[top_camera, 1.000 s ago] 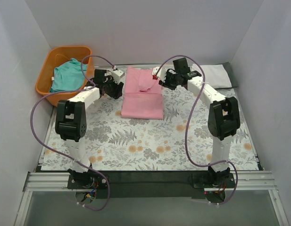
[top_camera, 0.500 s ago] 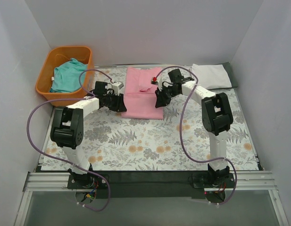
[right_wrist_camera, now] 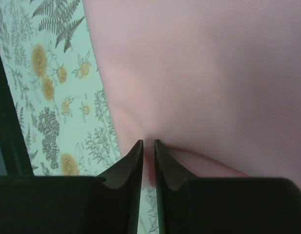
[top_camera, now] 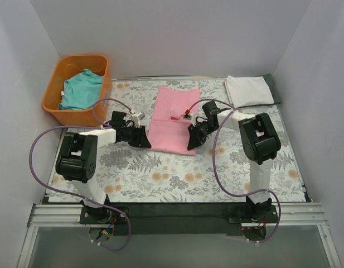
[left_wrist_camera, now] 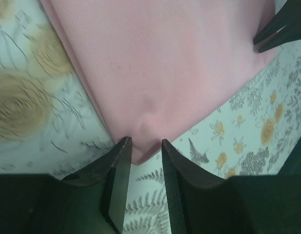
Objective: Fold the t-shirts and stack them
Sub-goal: Fold the tshirt
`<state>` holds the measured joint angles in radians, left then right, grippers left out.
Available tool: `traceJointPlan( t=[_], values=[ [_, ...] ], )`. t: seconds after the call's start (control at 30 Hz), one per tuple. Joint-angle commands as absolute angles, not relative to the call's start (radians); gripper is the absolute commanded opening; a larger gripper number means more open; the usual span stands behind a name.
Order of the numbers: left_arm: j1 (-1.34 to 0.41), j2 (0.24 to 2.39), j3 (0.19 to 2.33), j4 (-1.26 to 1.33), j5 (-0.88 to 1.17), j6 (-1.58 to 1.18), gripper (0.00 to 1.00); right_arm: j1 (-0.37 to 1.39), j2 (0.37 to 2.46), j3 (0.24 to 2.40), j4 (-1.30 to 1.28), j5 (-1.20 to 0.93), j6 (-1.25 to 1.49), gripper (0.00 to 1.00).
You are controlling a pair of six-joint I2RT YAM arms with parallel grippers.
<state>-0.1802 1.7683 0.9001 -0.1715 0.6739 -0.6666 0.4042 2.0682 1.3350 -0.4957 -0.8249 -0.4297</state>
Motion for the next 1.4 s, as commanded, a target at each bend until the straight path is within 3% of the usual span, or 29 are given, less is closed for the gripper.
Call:
traceJointPlan(
  t=[0.0,0.2,0.4,0.53,0.67,1.03,1.2,1.37],
  values=[
    [-0.210,1.680,0.795,-0.268,0.667,-0.652,0.31,0.425,1.999,1.227,-0.532,-0.770,-0.439,0.20],
    [-0.250,1.505,0.778,-0.353,0.718,-0.575,0.31,0.462,1.852,1.094,-0.546,-0.779,-0.436,0.24],
    [-0.235,1.422,0.873,-0.499,0.768,-0.449,0.32,0.448,1.726,1.172,-0.612,-0.773,-0.489,0.27],
    [-0.233,1.523,1.018,-0.428,0.831,-0.527,0.32,0.367,1.770,1.282,-0.609,-0.836,-0.459,0.26],
    [-0.233,1.753,1.153,-0.361,0.831,-0.623,0.31,0.328,1.926,1.400,-0.609,-0.845,-0.446,0.24],
    [-0.180,2.063,1.301,-0.302,0.767,-0.650,0.30,0.276,2.226,1.607,-0.594,-0.798,-0.469,0.21],
    [-0.158,2.057,1.310,-0.339,0.785,-0.592,0.31,0.273,2.212,1.669,-0.598,-0.792,-0.469,0.24],
    [-0.158,1.832,1.234,-0.400,0.845,-0.493,0.37,0.275,2.031,1.640,-0.621,-0.746,-0.521,0.37]
  ],
)
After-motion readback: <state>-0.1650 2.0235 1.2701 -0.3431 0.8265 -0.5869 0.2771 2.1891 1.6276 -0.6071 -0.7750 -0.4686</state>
